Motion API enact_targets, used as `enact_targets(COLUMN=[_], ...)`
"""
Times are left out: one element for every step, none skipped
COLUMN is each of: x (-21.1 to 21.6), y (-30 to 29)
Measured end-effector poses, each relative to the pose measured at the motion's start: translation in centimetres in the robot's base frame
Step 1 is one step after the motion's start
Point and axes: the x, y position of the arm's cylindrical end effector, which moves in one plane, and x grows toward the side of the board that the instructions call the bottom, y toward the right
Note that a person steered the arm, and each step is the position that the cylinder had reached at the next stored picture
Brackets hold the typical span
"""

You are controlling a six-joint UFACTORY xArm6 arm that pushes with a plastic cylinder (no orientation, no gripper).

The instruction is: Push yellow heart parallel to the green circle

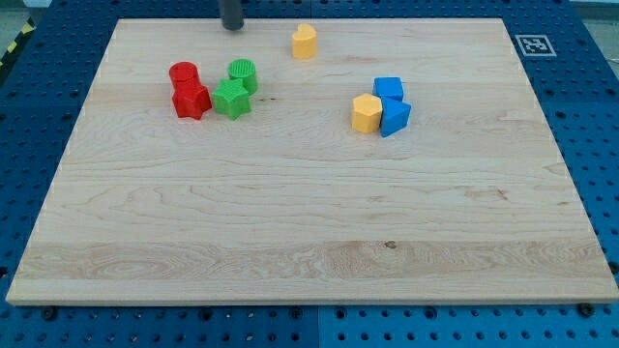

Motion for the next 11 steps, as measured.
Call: enact_targets(x=[0.9,3.8,6.7,6.1,6.2,8.0,7.7,7.7,8.8,10.5,9.8], y=[4.4,7.7,11.0,13.6,15.6,16.1,14.9,12.3,11.6,11.7,11.7])
